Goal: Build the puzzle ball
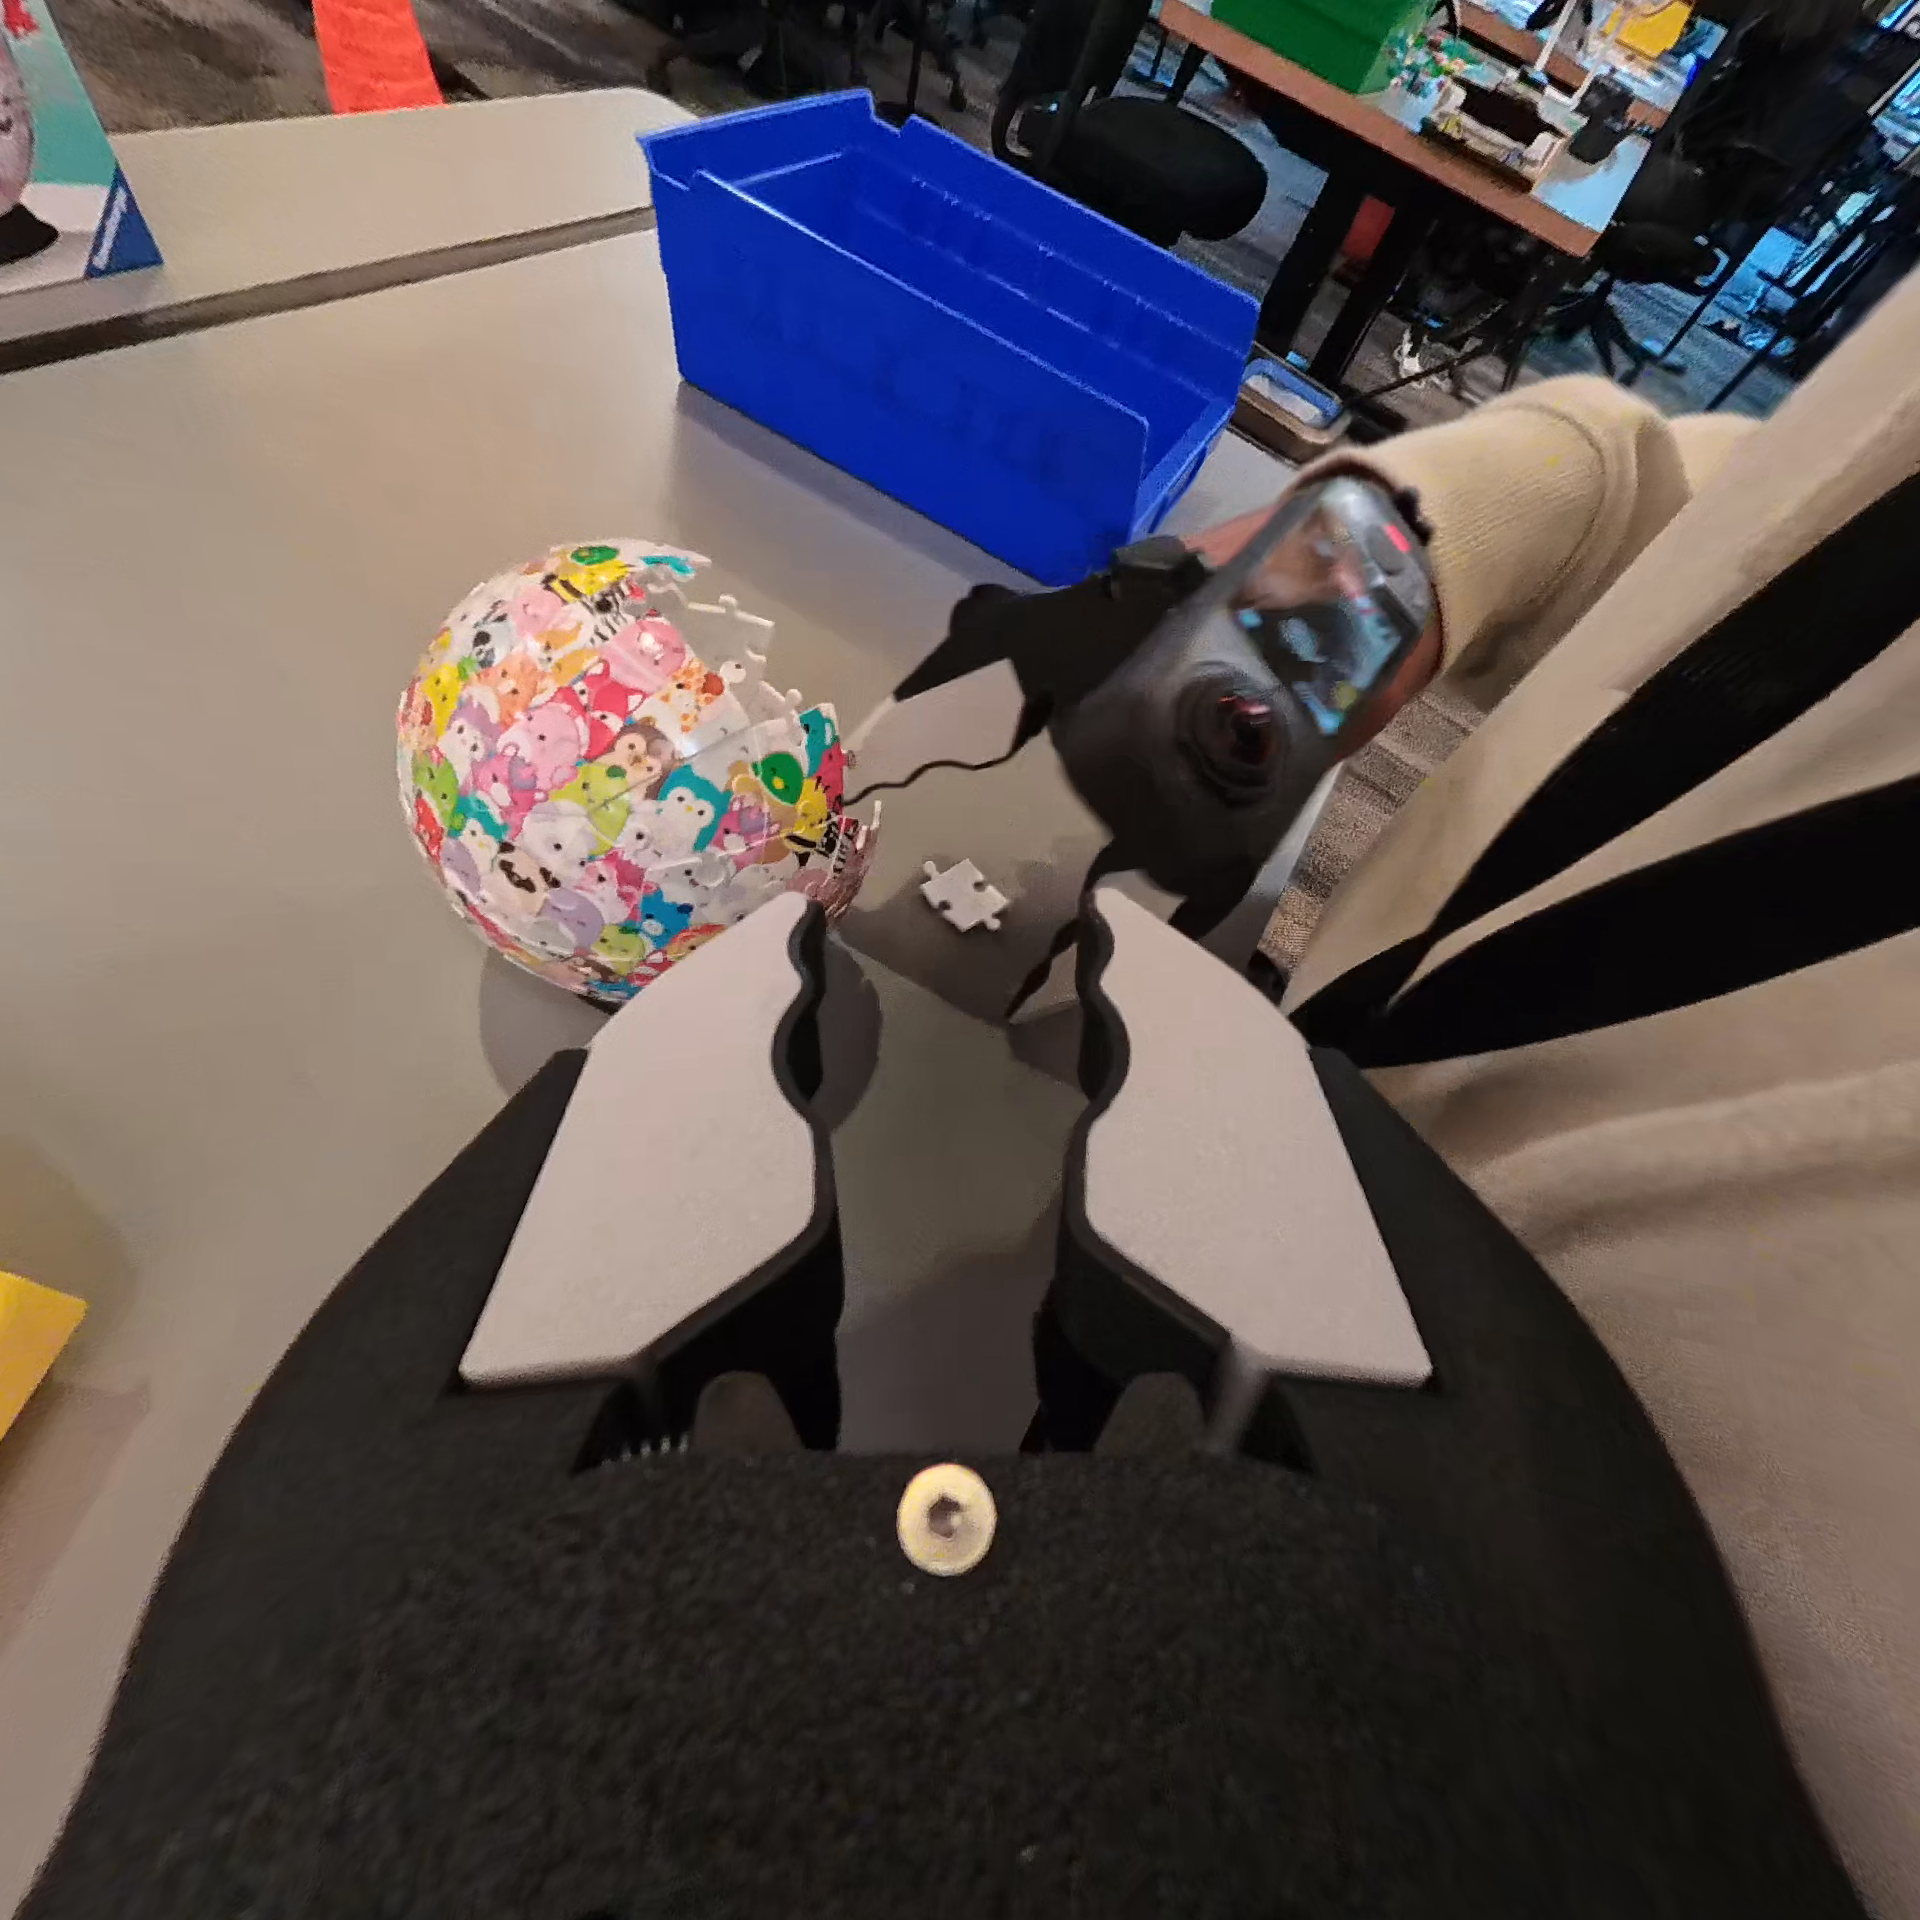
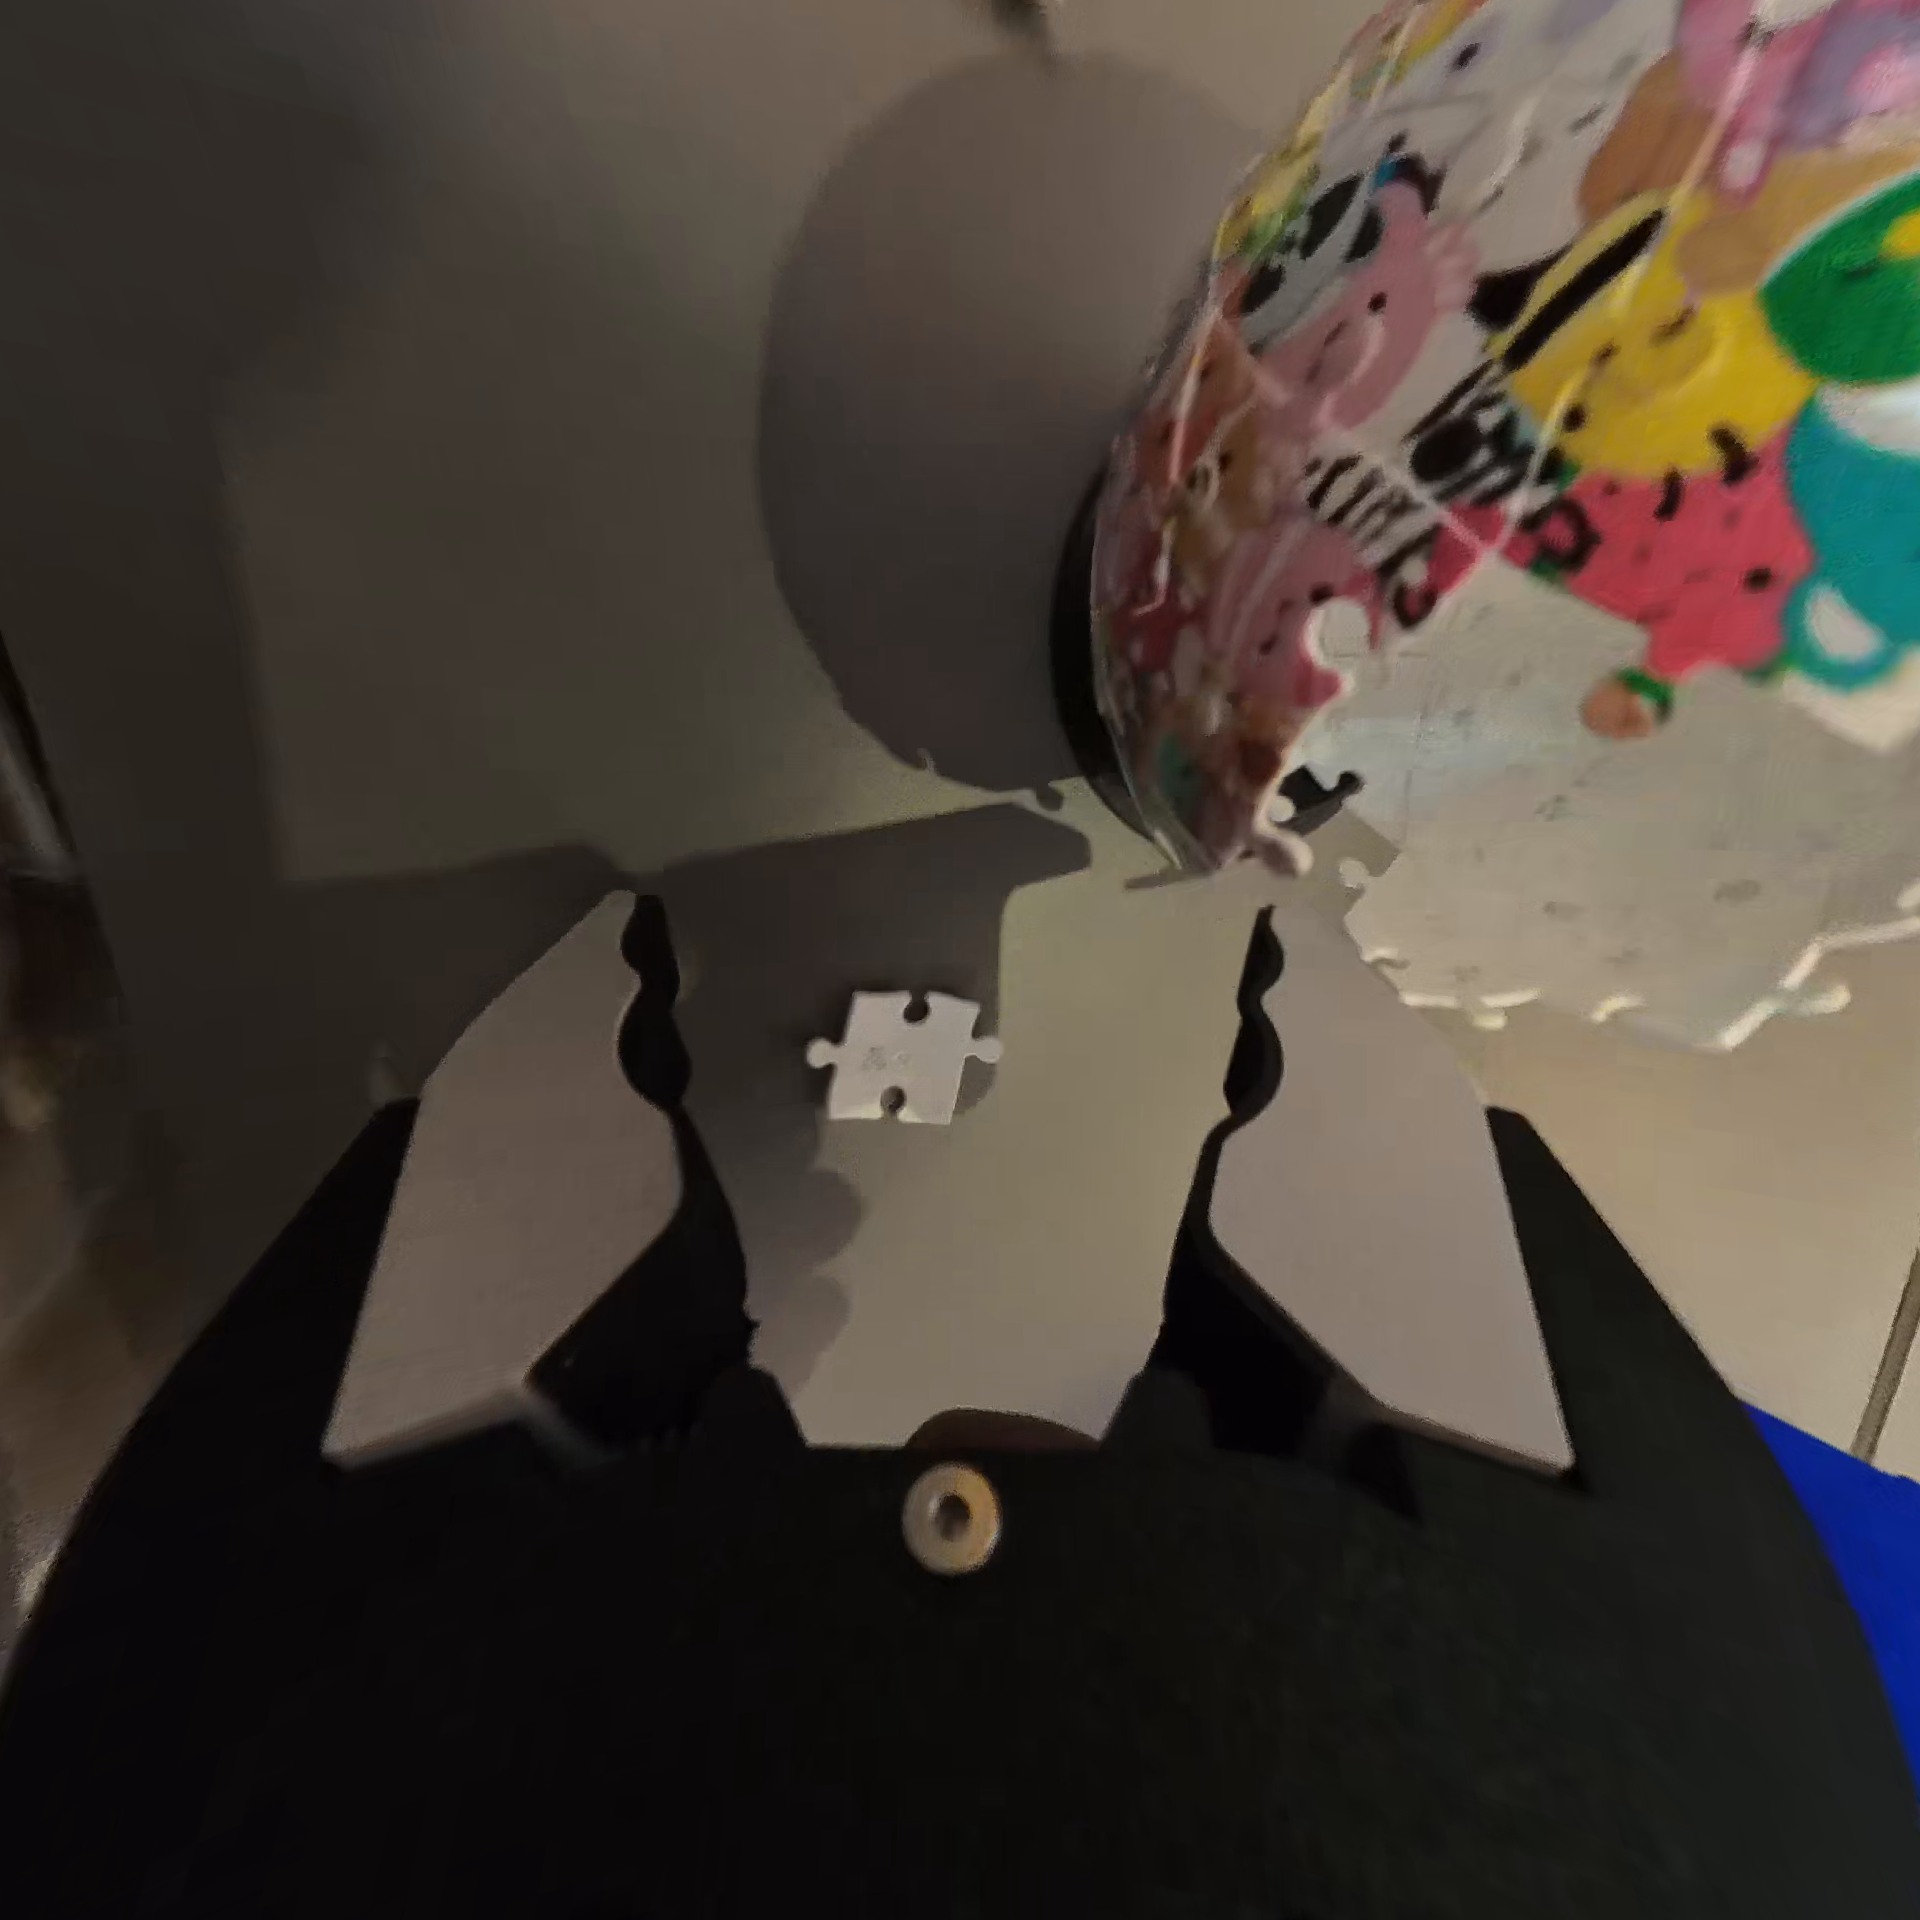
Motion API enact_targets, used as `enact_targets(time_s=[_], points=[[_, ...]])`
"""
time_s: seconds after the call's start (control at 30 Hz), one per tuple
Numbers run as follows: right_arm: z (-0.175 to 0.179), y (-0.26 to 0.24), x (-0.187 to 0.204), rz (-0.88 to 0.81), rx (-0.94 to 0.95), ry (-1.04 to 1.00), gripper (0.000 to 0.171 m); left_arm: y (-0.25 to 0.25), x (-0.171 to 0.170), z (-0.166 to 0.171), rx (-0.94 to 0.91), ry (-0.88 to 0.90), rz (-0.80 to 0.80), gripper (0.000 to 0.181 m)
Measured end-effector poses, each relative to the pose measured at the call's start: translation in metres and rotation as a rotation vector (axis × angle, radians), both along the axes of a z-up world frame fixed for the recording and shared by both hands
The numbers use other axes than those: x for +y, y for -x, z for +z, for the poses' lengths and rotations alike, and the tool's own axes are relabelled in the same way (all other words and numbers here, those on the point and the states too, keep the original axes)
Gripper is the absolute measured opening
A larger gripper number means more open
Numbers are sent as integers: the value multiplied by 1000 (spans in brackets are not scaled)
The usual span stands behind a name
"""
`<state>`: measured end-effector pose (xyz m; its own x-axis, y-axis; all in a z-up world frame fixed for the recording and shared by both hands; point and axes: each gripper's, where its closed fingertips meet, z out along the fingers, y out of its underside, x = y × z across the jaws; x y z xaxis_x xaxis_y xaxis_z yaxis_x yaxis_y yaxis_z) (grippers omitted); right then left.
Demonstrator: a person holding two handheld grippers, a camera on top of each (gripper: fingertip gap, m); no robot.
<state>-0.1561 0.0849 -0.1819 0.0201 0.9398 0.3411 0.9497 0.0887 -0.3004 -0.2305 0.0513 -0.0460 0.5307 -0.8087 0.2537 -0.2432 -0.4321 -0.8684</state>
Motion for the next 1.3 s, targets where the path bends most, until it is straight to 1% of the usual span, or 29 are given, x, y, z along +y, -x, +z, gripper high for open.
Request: enact_targets(time_s=[0.03, 0.07, 0.1, 0.13, 0.2, 0.27, 0.33, 0.37, 0.43, 0.47, 0.53, 0.57, 0.6, 0.67, 0.8, 0.87, 0.97, 1.03, 1.13, 1.3], points=[[3, -1, 1, 12, 42, -34, 102, 2, 2, -3, 5, 12, 13, 46], [7, -3, 2, 22, 90, -60, 95, 6, 6, -8, 17, 20, 34, 46], [8, -6, 2, 36, 147, -61, 84, 10, 12, -14, 30, 24, 64, 46], [9, -8, 2, 47, 224, -42, 77, 13, 16, -21, 45, 35, 89, 46], [10, -15, 10, -6, 370, -4, 63, 17, 24, -38, 76, 61, 134, 53], [8, -22, 16, -39, 492, 50, 61, 15, 29, -52, 103, 75, 161, 58], [16, -26, 25, -61, 611, 15, 57, 13, 35, -67, 144, 79, 192, 58], [19, -28, 24, -35, 630, 4, 52, 11, 37, -76, 171, 85, 197, 60], [24, -29, 31, 9, 625, -84, 48, 10, 41, -88, 223, 80, 213, 63], [24, -28, 33, 31, 604, -114, 41, 10, 43, -92, 244, 75, 217, 65], [19, -20, 26, 84, 544, -80, 26, 10, 48, -94, 253, 75, 222, 73], [19, -15, 26, 90, 522, -78, 26, 9, 50, -94, 248, 79, 222, 76], [18, -9, 25, 103, 515, -73, 29, 9, 52, -93, 242, 77, 224, 77], [15, -2, 25, 137, 488, -81, 30, 9, 56, -92, 244, 75, 218, 77], [18, 10, 20, 187, 499, -98, 29, 9, 62, -89, 214, 79, 191, 78], [18, 14, 14, 191, 503, -76, 30, 9, 65, -88, 200, 85, 178, 78], [20, 19, 10, 192, 498, -97, 34, 12, 68, -90, 203, 97, 162, 81], [20, 24, 5, 186, 505, -81, 41, 14, 69, -90, 204, 96, 150, 79], [19, 34, -2, 183, 519, -66, 45, 23, 70, -86, 214, 88, 143, 77], [19, 48, -7, 192, 512, -100, 50, 34, 76, -82, 185, 100, 164, 75]])
